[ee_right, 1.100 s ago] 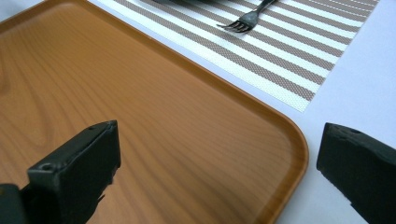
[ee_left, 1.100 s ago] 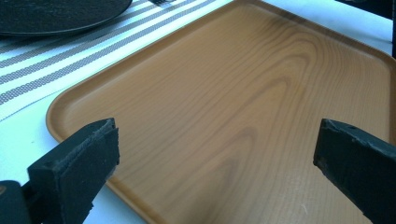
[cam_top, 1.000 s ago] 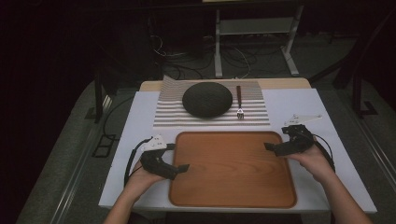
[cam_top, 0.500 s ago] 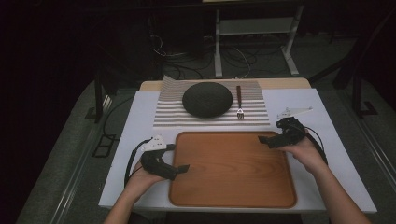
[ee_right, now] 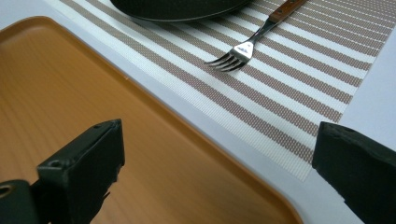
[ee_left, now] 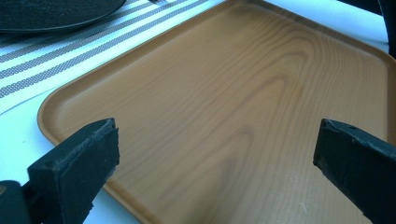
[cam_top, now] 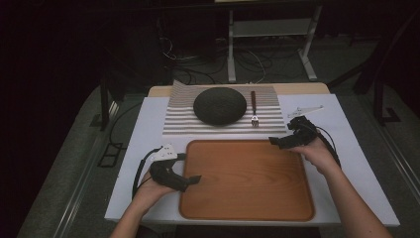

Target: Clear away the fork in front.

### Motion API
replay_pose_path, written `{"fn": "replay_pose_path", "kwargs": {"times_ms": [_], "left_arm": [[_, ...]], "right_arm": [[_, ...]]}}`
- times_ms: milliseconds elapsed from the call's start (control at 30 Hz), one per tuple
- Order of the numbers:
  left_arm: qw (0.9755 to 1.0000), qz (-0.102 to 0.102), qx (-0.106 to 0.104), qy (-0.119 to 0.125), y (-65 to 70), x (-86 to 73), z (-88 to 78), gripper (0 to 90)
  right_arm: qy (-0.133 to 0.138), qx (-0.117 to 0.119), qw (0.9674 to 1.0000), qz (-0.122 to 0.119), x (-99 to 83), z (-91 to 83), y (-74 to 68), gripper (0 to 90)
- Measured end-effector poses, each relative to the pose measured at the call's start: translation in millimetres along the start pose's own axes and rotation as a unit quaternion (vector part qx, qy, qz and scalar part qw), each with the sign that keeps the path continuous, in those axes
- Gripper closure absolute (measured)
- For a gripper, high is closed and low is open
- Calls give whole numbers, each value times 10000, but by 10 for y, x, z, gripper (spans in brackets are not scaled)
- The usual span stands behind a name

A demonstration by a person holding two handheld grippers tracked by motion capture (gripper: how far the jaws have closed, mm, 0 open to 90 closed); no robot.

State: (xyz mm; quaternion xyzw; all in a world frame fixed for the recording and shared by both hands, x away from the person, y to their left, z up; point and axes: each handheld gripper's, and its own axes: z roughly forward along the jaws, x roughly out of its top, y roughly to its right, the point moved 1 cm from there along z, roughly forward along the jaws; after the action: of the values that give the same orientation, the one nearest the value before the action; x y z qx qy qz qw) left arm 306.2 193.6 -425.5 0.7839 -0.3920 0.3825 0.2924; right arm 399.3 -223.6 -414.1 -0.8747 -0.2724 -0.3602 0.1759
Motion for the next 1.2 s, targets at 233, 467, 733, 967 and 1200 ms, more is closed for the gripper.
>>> {"fn": "replay_pose_path", "kwargs": {"times_ms": [233, 467, 733, 967, 1200], "left_arm": [[10000, 17, 17, -7, -6, -2, 1, 0], [10000, 20, 18, -15, -3, -2, 3, 1], [10000, 12, 24, 6, -12, 0, -5, 0], [10000, -9, 34, 43, -21, 1, -16, 1], [10000, 10, 42, 42, -16, 2, -17, 3]], "right_arm": [[-51, -25, 10000, -6, 112, 86, 34, 25], [-170, -84, 9998, 40, 257, 186, 94, 55], [-339, -175, 9992, 119, 401, 316, 148, 117], [-450, -211, 9985, 242, 517, 440, 185, 186], [-598, -275, 9970, 406, 617, 573, 253, 295]]}}
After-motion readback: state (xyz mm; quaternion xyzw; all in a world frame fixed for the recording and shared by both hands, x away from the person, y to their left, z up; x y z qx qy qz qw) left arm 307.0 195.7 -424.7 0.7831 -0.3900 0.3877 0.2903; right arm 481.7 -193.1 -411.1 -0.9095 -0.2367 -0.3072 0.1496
